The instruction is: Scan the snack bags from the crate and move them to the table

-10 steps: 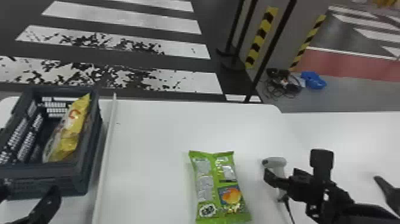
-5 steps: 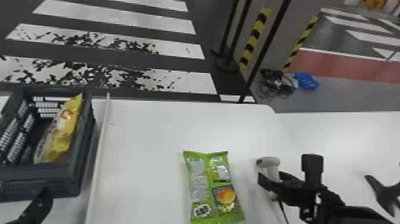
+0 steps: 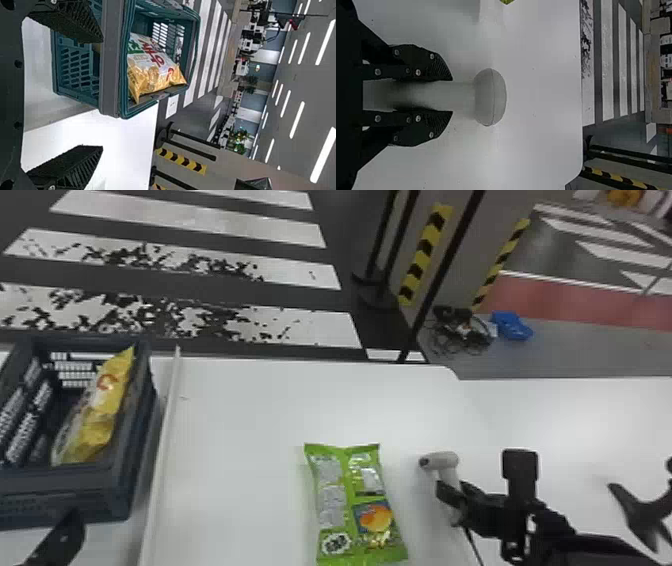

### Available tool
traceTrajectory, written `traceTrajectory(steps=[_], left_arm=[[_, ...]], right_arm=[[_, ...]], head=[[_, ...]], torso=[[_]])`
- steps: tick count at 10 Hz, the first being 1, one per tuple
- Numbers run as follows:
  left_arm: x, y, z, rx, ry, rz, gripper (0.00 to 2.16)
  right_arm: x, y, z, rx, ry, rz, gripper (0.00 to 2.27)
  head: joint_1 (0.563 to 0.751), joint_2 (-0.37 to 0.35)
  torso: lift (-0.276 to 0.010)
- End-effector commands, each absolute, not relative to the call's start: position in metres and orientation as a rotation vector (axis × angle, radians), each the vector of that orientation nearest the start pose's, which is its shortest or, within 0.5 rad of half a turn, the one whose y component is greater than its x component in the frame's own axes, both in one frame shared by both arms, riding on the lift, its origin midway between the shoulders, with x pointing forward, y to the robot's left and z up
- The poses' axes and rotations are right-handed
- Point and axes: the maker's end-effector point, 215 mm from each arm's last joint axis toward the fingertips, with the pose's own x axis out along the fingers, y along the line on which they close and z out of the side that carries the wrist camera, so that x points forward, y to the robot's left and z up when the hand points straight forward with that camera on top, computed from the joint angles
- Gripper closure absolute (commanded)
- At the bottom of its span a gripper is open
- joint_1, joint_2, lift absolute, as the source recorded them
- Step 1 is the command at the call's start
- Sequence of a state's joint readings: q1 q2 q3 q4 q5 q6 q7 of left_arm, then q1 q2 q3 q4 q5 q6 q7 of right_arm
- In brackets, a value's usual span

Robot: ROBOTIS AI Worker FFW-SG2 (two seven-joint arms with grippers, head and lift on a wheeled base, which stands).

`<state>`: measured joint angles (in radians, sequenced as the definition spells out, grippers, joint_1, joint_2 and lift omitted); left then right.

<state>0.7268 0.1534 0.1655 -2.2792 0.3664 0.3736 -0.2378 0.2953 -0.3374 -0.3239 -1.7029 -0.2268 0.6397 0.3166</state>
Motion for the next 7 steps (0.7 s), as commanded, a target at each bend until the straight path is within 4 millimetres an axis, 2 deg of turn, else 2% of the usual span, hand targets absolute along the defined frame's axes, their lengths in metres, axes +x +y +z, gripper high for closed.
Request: traceTrajectory(steps=[1, 4, 7], left_arm=[[0.364, 0.235, -0.390, -0.191, 0.356, -0.239, 0.03], [0.365, 0.231, -0.391, -0.193, 0.357, -0.247, 0.03], [0.366, 0.227, -0.391, -0.195, 0.354, -0.258, 0.03]], right_arm=[[0.419, -0.439, -0.516, 0.011, 0.696, 0.012, 2.24], [0.409, -0.442, -0.488, -0.019, 0.683, -0.020, 2.24], [0.383, -0.419, -0.456, 0.000, 0.734, -0.057, 2.24]], head=[[0.695, -0.291], [0.695, -0.297], [0.695, -0.302]], torso=[[-0.095], [-0.095], [-0.095]])
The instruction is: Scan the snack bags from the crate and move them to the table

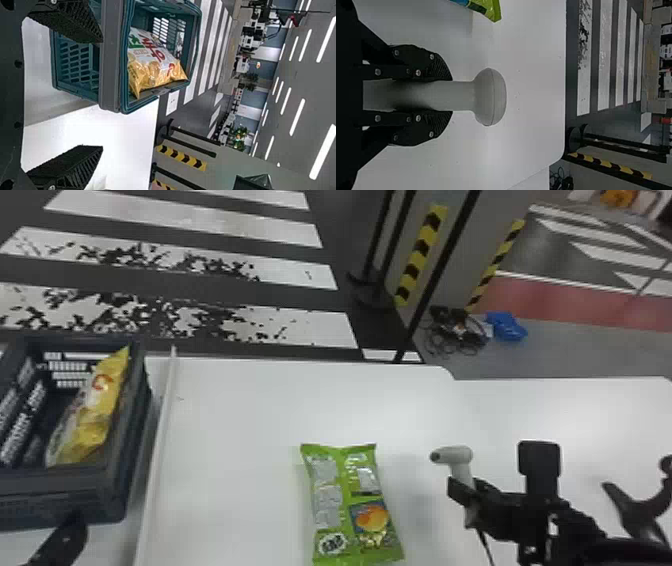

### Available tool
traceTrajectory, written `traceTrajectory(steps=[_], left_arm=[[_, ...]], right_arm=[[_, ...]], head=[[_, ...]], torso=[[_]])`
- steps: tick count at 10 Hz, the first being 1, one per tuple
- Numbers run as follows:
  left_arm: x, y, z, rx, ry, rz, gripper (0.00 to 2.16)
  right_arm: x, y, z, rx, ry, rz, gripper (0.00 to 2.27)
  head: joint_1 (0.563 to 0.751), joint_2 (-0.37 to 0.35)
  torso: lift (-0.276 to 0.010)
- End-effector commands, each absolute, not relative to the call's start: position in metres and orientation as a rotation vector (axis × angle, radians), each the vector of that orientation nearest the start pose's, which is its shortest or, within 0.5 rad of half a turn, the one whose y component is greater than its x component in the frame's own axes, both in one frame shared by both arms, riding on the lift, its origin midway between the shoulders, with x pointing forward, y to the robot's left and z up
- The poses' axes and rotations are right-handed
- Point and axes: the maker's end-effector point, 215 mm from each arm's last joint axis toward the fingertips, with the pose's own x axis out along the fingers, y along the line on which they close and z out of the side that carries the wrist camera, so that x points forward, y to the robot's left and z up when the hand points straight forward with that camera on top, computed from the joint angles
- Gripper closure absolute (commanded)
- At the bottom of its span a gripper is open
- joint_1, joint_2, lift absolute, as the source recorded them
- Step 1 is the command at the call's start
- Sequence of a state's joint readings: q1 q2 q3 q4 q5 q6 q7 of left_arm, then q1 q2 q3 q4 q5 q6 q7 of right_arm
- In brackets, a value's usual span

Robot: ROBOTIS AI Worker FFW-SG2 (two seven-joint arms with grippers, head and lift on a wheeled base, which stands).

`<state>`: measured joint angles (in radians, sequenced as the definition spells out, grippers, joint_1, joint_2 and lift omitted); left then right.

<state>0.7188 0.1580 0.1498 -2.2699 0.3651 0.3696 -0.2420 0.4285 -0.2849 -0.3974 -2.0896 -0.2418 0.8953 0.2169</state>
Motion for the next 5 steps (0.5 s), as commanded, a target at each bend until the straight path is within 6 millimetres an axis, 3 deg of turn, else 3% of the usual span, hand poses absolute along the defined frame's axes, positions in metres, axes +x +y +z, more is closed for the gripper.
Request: traceTrajectory(steps=[1, 5], left_arm=[[0.365, 0.226, -0.393, -0.194, 0.358, -0.260, 0.03], [0.368, 0.229, -0.396, -0.189, 0.353, -0.259, 0.03]], right_arm=[[0.370, -0.405, -0.451, 0.013, 0.765, -0.064, 2.24], [0.332, -0.346, -0.438, 0.026, 0.818, -0.040, 2.24]], head=[[0.695, -0.295], [0.695, -0.242]], torso=[[-0.095], [-0.095]])
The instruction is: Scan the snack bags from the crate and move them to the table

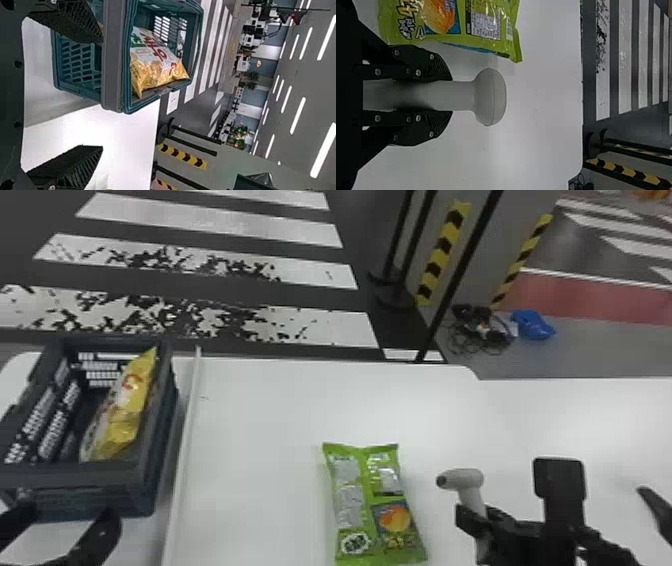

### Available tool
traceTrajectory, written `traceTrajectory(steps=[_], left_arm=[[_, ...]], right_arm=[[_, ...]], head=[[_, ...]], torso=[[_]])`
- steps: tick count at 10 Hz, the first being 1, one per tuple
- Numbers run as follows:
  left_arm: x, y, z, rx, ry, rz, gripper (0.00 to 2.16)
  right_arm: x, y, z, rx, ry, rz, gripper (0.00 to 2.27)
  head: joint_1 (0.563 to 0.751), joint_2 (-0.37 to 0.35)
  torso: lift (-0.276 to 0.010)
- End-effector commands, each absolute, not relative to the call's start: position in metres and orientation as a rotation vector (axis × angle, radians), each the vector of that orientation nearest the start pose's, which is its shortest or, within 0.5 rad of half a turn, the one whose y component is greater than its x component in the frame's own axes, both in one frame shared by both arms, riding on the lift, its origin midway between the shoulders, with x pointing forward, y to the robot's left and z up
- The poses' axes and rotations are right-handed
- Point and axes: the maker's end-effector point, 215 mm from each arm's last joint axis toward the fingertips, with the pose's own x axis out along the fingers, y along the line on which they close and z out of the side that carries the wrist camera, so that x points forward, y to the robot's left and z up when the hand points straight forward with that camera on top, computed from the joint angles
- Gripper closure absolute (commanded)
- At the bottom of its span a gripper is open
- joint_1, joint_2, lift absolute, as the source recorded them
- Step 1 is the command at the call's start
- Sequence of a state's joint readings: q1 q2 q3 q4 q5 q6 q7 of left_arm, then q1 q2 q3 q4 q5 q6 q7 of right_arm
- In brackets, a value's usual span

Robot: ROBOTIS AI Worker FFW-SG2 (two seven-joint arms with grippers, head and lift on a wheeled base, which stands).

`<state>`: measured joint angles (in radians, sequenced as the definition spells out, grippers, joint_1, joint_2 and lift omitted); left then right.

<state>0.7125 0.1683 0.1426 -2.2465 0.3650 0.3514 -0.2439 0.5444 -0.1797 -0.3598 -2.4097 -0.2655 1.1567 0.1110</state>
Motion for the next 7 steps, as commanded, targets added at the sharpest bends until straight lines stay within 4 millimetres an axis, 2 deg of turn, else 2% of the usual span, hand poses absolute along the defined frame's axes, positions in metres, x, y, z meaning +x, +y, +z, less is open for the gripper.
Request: traceTrajectory(steps=[1, 4, 7], left_arm=[[0.367, 0.228, -0.397, -0.190, 0.356, -0.264, 0.03], [0.367, 0.227, -0.398, -0.189, 0.356, -0.267, 0.03], [0.368, 0.224, -0.399, -0.191, 0.360, -0.274, 0.03]], right_arm=[[0.329, -0.331, -0.434, 0.038, 0.823, -0.024, 2.24], [0.325, -0.297, -0.410, 0.022, 0.819, 0.007, 2.24], [0.322, -0.264, -0.400, 0.043, 0.813, 0.037, 2.24]], head=[[0.695, -0.219], [0.695, -0.157], [0.695, -0.101]], torso=[[-0.095], [-0.095], [-0.095]])
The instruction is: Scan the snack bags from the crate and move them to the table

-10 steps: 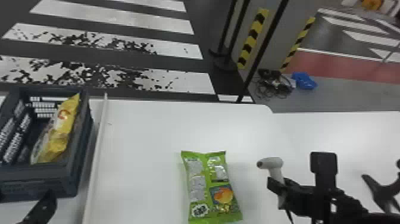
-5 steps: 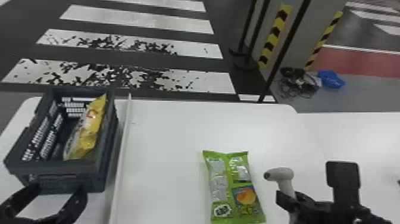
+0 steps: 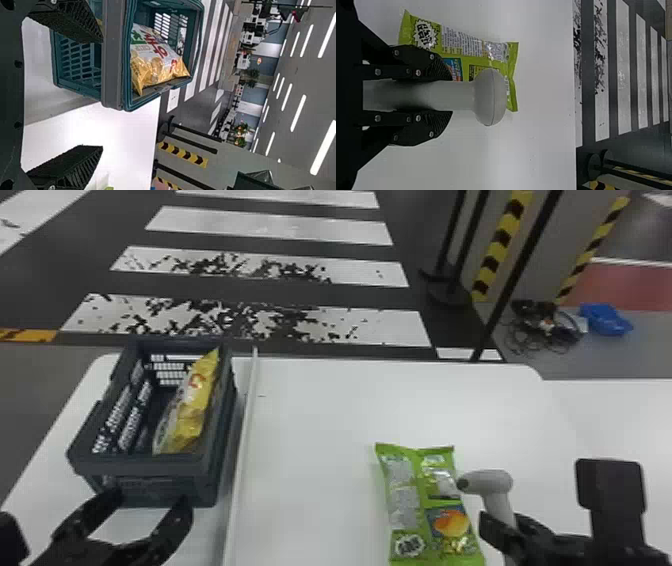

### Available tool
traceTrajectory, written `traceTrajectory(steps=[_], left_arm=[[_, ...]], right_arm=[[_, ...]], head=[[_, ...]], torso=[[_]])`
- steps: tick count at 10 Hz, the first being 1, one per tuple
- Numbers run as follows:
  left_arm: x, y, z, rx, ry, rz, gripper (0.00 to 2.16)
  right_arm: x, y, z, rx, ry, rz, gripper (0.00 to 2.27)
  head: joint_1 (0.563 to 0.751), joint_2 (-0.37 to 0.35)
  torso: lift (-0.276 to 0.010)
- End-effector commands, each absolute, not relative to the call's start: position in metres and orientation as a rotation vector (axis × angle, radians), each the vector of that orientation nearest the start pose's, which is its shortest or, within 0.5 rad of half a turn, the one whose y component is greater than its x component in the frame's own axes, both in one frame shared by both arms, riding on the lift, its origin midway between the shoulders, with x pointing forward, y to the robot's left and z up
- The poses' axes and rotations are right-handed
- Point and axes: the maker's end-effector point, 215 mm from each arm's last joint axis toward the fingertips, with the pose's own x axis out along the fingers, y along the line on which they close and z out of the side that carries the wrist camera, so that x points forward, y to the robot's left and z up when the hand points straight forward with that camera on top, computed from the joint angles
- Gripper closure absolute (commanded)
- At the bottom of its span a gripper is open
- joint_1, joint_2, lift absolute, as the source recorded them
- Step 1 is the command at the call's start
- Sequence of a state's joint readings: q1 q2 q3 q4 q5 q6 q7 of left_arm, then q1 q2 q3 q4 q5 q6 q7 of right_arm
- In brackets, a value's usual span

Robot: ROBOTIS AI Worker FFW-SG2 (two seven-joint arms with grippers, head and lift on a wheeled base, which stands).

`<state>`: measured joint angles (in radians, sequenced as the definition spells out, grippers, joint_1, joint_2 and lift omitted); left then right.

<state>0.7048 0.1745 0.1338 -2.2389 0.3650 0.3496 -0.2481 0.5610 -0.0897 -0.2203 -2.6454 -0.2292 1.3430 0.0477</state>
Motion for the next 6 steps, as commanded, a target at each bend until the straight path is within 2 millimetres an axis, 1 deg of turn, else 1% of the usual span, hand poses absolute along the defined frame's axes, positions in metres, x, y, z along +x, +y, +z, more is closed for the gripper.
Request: traceTrajectory(steps=[1, 2, 3, 4, 5, 6], left_arm=[[0.369, 0.222, -0.400, -0.190, 0.361, -0.279, 0.03], [0.370, 0.217, -0.399, -0.184, 0.361, -0.292, 0.03], [0.370, 0.217, -0.397, -0.173, 0.361, -0.299, 0.03], [0.370, 0.217, -0.397, -0.170, 0.364, -0.308, 0.03], [0.369, 0.217, -0.396, -0.165, 0.365, -0.313, 0.03], [0.367, 0.217, -0.398, -0.166, 0.370, -0.316, 0.03]], right_arm=[[0.323, -0.248, -0.401, 0.043, 0.809, 0.045, 2.24], [0.327, -0.229, -0.399, 0.031, 0.800, 0.058, 2.24], [0.335, -0.210, -0.396, 0.010, 0.780, 0.070, 2.24], [0.346, -0.197, -0.396, -0.033, 0.767, 0.067, 2.24], [0.357, -0.188, -0.399, -0.052, 0.763, 0.071, 2.24], [0.366, -0.186, -0.408, -0.067, 0.773, 0.066, 2.24]], head=[[0.695, -0.083], [0.695, -0.073], [0.695, -0.049], [0.695, -0.017], [0.695, -0.003], [0.695, 0.023]], torso=[[-0.095], [-0.095], [-0.095], [-0.095], [-0.095], [-0.095]])
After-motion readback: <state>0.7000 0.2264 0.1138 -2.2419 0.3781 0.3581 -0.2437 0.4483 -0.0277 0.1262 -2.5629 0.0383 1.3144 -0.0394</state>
